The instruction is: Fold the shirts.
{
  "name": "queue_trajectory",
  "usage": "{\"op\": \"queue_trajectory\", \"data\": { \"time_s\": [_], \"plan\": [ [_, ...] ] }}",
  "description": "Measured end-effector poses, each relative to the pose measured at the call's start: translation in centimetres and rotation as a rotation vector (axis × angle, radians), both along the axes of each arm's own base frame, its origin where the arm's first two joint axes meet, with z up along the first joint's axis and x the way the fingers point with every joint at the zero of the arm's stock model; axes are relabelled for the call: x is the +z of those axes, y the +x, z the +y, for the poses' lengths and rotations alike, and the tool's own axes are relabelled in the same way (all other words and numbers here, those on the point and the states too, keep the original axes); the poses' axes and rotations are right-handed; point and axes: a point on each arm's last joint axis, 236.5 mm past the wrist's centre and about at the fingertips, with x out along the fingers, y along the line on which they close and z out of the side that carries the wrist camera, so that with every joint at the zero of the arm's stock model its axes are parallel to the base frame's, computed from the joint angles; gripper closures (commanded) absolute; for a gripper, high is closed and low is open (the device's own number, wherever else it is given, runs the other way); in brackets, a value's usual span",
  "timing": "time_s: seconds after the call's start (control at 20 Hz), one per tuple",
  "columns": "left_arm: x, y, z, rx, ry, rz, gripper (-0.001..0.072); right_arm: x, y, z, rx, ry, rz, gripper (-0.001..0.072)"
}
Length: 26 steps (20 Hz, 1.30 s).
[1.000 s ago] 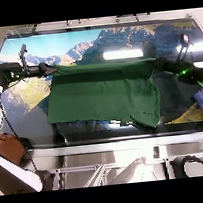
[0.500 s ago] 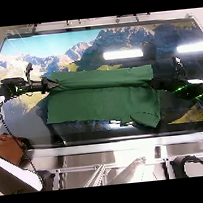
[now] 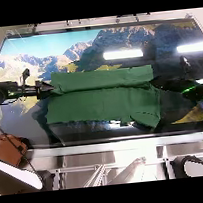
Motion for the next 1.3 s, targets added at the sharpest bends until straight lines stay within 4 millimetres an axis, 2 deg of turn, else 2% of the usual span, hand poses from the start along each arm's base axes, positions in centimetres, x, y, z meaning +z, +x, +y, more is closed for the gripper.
{"op": "queue_trajectory", "data": {
  "time_s": [0.1, 0.25, 0.45, 0.65, 0.85, 1.05, 1.25, 1.3],
  "plan": [
    [1.8, -1.7, 1.0, 0.008, -0.029, 0.022, 0.0330, 1.2, -1.8, -0.7, 0.011, 0.000, 0.039, 0.0244],
    [2.9, -5.9, 2.6, 0.030, -0.011, 0.080, 0.0294, 2.3, -5.9, -1.4, 0.004, 0.013, 0.129, 0.0245],
    [1.1, -12.2, 4.9, 0.122, 0.101, 0.201, 0.0294, 2.6, -11.9, -1.2, -0.061, 0.056, 0.225, 0.0245],
    [-1.8, -15.7, 6.2, 0.207, 0.220, 0.273, 0.0294, 3.3, -15.2, -0.1, -0.088, 0.064, 0.214, 0.0246],
    [-4.2, -16.5, 6.9, 0.218, 0.341, 0.281, 0.0294, 5.2, -16.7, 0.9, -0.080, 0.054, 0.151, 0.0246],
    [-4.9, -15.9, 6.1, 0.199, 0.392, 0.254, 0.0295, 7.0, -17.3, 1.4, -0.100, 0.056, 0.098, 0.0246],
    [-5.5, -14.8, 4.3, 0.148, 0.450, 0.207, 0.0297, 6.8, -17.8, 1.3, -0.133, 0.068, 0.131, 0.0246],
    [-5.6, -14.7, 3.8, 0.132, 0.461, 0.196, 0.0350, 6.4, -18.1, 1.2, -0.137, 0.068, 0.153, 0.0246]
  ]
}}
